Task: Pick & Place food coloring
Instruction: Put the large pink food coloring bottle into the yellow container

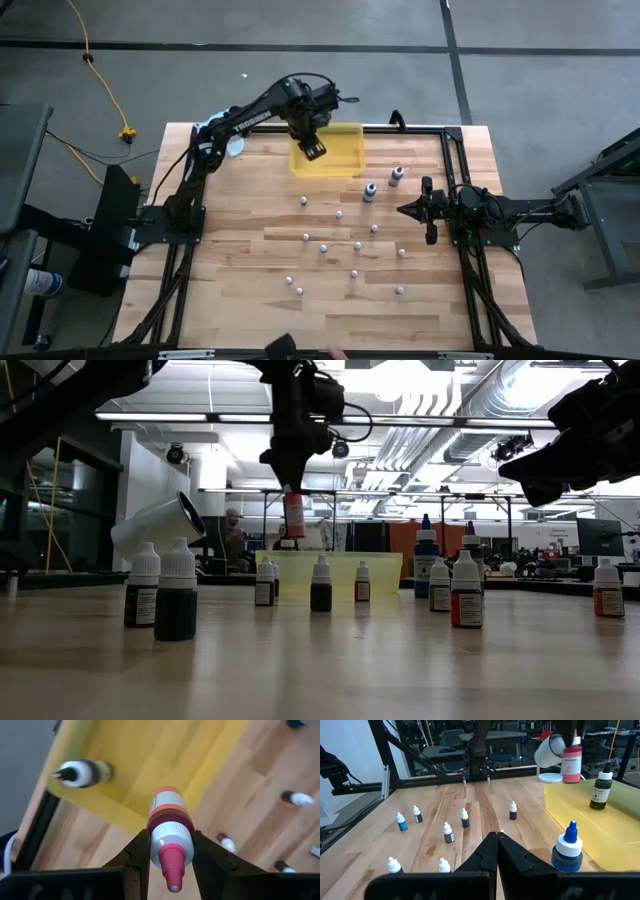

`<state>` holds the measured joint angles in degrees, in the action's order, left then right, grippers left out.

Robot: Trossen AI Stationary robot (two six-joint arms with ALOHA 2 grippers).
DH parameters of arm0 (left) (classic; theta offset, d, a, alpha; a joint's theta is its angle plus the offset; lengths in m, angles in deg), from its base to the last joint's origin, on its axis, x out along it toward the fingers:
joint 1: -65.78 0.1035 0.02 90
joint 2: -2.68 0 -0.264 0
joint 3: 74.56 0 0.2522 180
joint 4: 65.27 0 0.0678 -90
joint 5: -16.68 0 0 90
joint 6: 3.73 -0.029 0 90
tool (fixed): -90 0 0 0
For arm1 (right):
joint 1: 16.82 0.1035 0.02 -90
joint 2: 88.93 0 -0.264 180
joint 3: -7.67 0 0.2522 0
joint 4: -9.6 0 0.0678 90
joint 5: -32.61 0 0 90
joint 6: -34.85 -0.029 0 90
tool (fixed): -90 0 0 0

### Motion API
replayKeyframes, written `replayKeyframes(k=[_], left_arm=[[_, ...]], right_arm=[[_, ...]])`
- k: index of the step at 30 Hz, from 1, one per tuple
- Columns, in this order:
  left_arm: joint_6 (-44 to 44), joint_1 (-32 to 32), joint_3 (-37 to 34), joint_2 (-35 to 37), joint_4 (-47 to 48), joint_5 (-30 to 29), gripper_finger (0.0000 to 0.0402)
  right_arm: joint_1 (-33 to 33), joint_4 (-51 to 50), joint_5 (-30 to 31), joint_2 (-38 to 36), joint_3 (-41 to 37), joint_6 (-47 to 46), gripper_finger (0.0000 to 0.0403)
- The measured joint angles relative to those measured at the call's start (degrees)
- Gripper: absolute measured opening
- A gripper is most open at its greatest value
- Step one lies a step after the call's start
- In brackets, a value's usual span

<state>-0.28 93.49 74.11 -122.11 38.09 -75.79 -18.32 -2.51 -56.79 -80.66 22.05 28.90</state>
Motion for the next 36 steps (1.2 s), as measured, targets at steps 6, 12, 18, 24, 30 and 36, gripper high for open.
replayKeyframes(k=[6,12,18,24,30,36], left_arm=[[1.21,2.78,-0.11,-1.36,0.52,-0.07,0.0099],[0.9,3.9,-0.11,-4.26,0.15,-0.64,0.0099],[-0.05,5.01,-0.11,-6.36,-1.33,-1.97,0.0099],[-0.19,6.0,-0.11,-8.37,-3.04,-2.23,0.0099],[-0.23,6.75,-0.11,-9.43,-4.13,-2.14,0.0099],[-0.23,7.23,-1.09,-9.46,-6.05,-1.32,0.0099]], right_arm=[[0.0,-0.05,0.01,0.0,-0.01,0.0,0.0],[-0.01,-0.08,0.01,0.0,-0.02,-0.01,0.0],[-0.01,-0.09,0.02,0.0,-0.01,0.0,0.0],[-0.02,-0.09,0.02,0.0,0.0,-0.01,0.0],[0.0,-0.11,0.03,0.0,-0.01,0.0,0.0],[-0.01,-0.11,0.02,0.02,-0.02,0.0,0.0]])
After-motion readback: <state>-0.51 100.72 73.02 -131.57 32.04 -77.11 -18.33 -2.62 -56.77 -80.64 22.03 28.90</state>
